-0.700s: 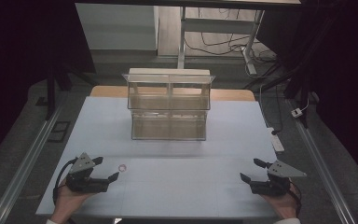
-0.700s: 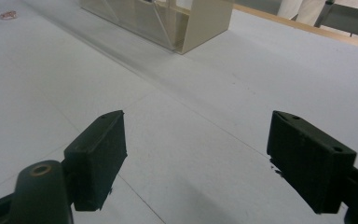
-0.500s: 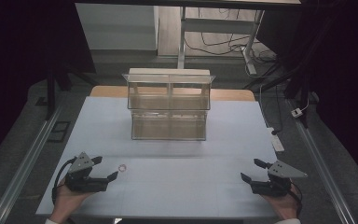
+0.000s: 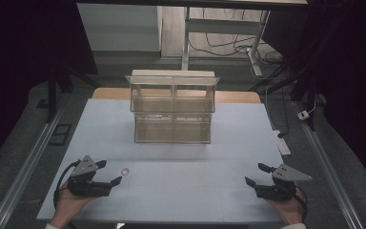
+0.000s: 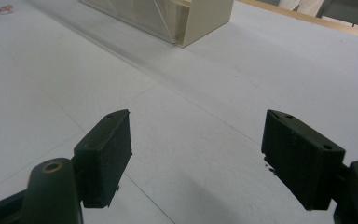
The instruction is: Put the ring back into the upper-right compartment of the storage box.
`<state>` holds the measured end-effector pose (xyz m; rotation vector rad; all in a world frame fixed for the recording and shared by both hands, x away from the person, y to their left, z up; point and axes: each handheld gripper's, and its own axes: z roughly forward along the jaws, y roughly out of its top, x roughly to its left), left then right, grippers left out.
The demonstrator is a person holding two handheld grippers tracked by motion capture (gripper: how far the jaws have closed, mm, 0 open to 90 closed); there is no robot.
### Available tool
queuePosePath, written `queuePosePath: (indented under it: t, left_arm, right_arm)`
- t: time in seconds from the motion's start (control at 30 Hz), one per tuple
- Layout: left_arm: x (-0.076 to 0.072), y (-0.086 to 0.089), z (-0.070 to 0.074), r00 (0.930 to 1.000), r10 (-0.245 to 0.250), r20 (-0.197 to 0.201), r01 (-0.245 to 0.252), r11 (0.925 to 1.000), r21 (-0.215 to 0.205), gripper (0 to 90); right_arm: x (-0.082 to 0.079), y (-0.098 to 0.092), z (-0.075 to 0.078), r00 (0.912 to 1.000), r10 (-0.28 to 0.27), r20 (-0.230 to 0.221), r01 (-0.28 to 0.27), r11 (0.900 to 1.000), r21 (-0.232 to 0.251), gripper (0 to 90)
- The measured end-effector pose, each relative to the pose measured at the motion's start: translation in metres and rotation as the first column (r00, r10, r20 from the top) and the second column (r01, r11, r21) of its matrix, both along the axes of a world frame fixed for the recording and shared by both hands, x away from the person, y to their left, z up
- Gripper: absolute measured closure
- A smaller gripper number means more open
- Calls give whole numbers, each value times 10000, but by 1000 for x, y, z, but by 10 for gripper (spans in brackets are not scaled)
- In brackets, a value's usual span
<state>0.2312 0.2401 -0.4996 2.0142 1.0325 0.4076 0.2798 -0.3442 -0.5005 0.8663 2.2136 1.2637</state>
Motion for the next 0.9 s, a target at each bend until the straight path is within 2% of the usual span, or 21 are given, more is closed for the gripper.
queuePosePath:
  t: [0.37,0.5,0.73,0.9]
  left_arm:
    - [1,-3,9,9995,-150,-281,160,9993,342,161]
    - [3,-3,17,9993,-211,-295,221,9993,306,163]
    - [13,-10,36,9981,-471,-407,504,9954,818,161]
    - [20,-14,41,9976,-428,-541,478,9944,945,163]
  right_arm:
    - [-1,3,-1,10000,49,-32,-49,10000,-73,239]
    - [-1,3,0,10000,73,-27,-73,9999,-89,242]
    - [-1,5,-2,9999,129,-67,-130,9997,-210,245]
    - [-1,5,-3,9999,117,-119,-118,9998,-143,250]
